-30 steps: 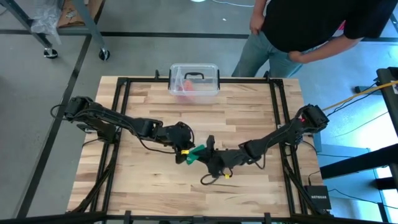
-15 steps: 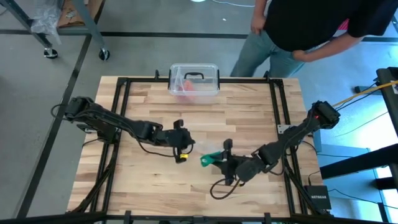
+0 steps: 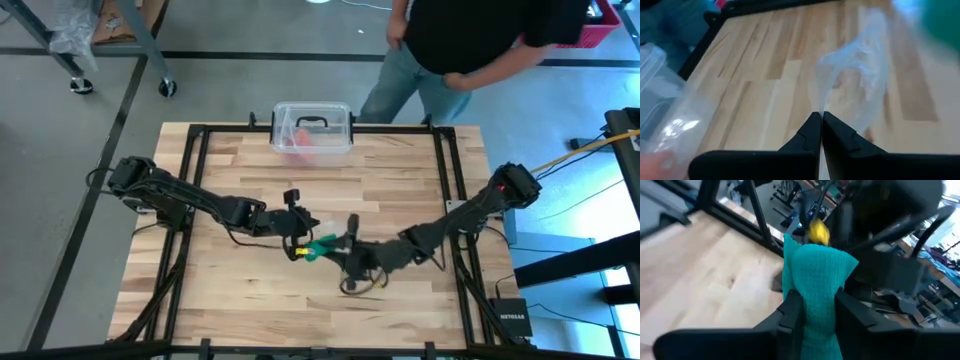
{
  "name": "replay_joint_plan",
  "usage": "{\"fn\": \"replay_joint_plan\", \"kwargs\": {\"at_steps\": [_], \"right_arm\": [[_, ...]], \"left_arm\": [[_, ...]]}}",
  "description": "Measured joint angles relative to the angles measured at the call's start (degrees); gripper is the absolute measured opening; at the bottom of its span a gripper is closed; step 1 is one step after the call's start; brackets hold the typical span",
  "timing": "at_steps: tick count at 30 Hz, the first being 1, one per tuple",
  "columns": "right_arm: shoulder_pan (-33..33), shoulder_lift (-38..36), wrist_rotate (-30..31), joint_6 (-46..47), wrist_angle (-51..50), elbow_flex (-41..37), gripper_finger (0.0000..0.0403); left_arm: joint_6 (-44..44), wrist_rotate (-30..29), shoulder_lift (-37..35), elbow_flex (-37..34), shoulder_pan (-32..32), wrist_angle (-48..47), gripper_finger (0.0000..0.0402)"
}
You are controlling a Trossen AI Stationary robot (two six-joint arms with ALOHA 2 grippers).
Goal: Roll bandage
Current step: Put the rolled green bandage into the transparent zip bag
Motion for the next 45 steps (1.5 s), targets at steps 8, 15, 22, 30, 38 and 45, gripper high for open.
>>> {"fn": "replay_joint_plan", "kwargs": {"at_steps": [8,15,22,30,38,45], "right_arm": [[-4.4,1.4,-4.2,-4.8,0.2,0.0,0.0089],[-4.3,1.5,-6.8,-4.3,-5.3,-1.9,0.0089],[-4.3,1.5,0.8,-6.0,-8.6,-3.7,0.0089],[-3.0,1.4,5.1,-13.3,-9.1,-3.1,0.0089],[-1.4,1.5,-1.0,-33.4,-9.6,-2.2,0.0089],[-1.3,1.4,-9.4,-48.1,-10.3,-1.9,0.0089]], "left_arm": [[-1.8,4.1,-0.1,3.3,-1.3,-1.3,0.0001],[-4.6,4.3,-0.1,3.8,-1.6,0.2,0.0001],[-4.7,6.2,-0.1,3.8,-1.6,-0.4,0.0001],[-4.7,6.9,-0.1,3.8,-1.5,-0.2,0.0001],[-4.7,8.7,-0.3,3.9,-1.7,-0.3,0.0001],[-4.7,10.4,-0.1,3.8,-1.5,-0.4,0.0001]]}}
